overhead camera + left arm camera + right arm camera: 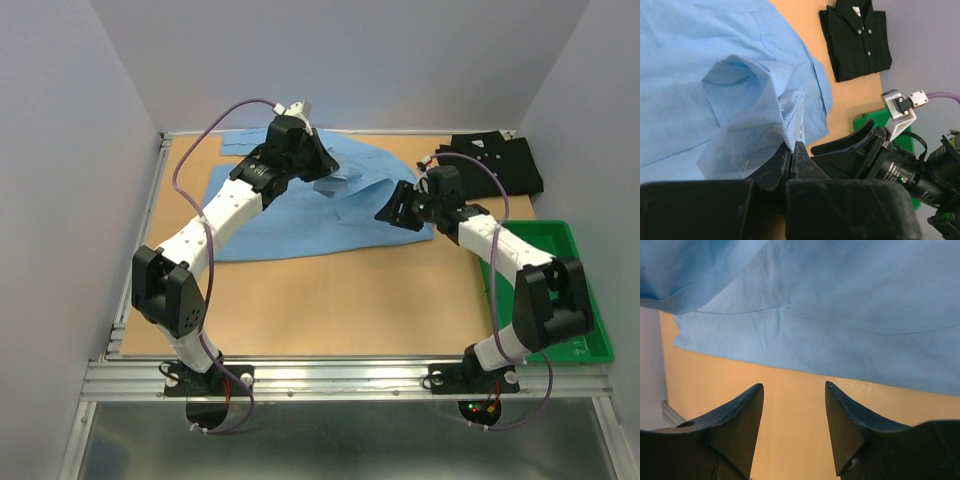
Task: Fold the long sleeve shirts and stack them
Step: Fold the shirt
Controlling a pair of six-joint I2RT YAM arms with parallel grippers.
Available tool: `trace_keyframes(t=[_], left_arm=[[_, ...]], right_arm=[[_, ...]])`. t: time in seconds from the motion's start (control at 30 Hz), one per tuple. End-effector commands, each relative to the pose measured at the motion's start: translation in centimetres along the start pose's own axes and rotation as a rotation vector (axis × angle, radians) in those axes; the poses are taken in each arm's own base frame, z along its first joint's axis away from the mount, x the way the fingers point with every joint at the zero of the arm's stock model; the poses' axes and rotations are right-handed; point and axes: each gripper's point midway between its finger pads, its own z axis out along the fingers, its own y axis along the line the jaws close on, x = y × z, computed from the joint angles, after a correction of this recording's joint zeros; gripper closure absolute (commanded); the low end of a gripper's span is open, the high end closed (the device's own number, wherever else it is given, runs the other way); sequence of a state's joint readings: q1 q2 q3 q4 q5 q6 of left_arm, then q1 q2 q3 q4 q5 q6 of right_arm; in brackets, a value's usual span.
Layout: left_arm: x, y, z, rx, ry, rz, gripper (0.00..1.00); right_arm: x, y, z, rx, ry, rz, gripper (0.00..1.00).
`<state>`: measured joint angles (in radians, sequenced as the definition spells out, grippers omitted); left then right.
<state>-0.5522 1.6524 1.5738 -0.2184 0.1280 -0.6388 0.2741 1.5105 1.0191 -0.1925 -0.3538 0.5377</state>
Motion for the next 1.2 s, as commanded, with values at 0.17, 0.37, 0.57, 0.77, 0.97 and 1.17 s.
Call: trace_keyframes(t=[0.17,0.37,0.57,0.77,0.97,1.17], left_arm=[[-4.5,-4.2,-2.9,0.140,-0.073,-0.076,1.00],[-4.7,-4.5,-3.8,0.165,-0.059,-0.112,1.00],[-4.9,-4.6,-4.4,0.179,-0.055,-0.134,1.00],[-4.3,-4.8,-5.2,0.204,-0.034,-0.144,1.00],[-3.9,-3.0,-6.7,0.173,-0.031,-0.146,1.00],[-2.5,0.6,-7.5,0.125,0.012,-0.157,1.00]], right_arm=[[-0.6,4.1,1.7,-0.325,-0.065,0.043,0.53],[-0.7,3.8,5.0,-0.398,-0.052,0.109,0.59],[-2.8,3.9,7.6,-0.430,-0.108,0.113,0.62],[-4.0,3.0,10.5,-0.442,-0.144,0.137,0.63],[-6.5,1.8,11.8,-0.446,-0.208,0.172,0.65],[-7.3,-0.3,12.8,-0.418,-0.227,0.209,0.65]])
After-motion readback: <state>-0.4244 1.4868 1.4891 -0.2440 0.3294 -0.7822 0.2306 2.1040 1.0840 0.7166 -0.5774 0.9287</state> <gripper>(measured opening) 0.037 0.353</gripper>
